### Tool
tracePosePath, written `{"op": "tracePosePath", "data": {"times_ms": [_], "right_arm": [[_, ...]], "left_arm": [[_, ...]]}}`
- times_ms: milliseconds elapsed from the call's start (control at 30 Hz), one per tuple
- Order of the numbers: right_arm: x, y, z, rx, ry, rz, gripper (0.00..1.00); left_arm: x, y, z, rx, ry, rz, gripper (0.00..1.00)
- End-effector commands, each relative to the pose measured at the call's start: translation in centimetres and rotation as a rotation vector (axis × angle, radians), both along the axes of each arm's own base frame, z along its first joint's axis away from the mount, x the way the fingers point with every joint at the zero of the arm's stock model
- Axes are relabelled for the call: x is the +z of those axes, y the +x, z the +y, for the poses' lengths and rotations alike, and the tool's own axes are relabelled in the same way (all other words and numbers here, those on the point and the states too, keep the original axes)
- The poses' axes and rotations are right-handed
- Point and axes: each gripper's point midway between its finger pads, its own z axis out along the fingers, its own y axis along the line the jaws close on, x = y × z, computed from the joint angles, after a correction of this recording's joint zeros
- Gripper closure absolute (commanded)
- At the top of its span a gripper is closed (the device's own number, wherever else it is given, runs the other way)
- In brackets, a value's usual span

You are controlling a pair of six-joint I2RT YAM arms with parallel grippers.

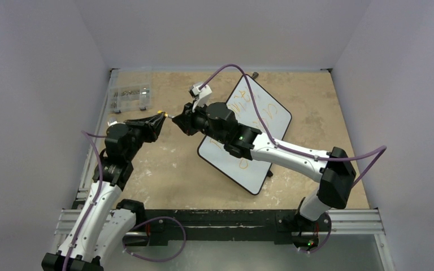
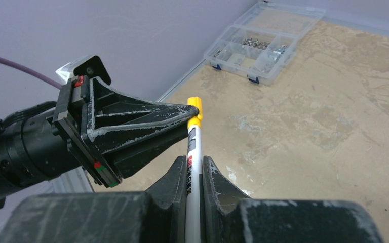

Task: Write a sentence on the whiteboard
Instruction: Insert the whiteboard marker without the cap into the pen cap.

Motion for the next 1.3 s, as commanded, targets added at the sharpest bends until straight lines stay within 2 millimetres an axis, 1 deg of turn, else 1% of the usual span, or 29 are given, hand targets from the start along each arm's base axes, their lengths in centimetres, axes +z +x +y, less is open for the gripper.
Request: {"op": "tracePosePath", "data": {"times_ms": [0,133,267,433,633,700,800,867,1000,1167,1267], "right_arm": [[2.2,-0.1,2.9,0.006,0.116,0.052,1.00],[2.5,-0.1,4.1,0.017,0.170,0.131,1.00],[3.0,0.2,4.8,0.016,0.203,0.172,1.00],[3.5,0.6,5.0,0.017,0.250,0.207,1.00],[4.7,0.1,5.4,0.087,0.341,0.268,1.00],[5.1,0.0,5.6,0.114,0.356,0.267,1.00],[5.5,-0.4,5.9,0.161,0.315,0.195,1.00],[5.1,-0.4,6.0,0.180,0.272,0.151,1.00],[4.3,-0.5,5.4,0.183,0.209,0.104,1.00],[5.5,-0.6,4.2,0.160,0.212,0.061,1.00],[6.3,-0.6,3.5,0.142,0.213,0.042,1.00]], "left_arm": [[6.8,-3.2,-4.5,-0.287,-0.043,-0.280,1.00],[7.7,-3.6,-4.6,-0.299,-0.030,-0.332,1.00],[8.1,-4.1,-4.6,-0.310,-0.021,-0.361,1.00],[8.5,-4.5,-4.7,-0.320,-0.022,-0.395,1.00],[9.7,-5.1,-4.7,-0.329,-0.029,-0.466,1.00],[9.8,-5.2,-4.8,-0.338,-0.030,-0.476,1.00],[10.1,-5.6,-4.9,-0.347,-0.027,-0.483,1.00],[10.3,-5.9,-4.9,-0.349,-0.017,-0.486,1.00],[10.5,-6.4,-4.7,-0.345,0.016,-0.486,1.00],[10.0,-6.7,-4.6,-0.351,0.064,-0.471,1.00],[9.9,-6.9,-4.7,-0.359,0.073,-0.477,0.90]]}}
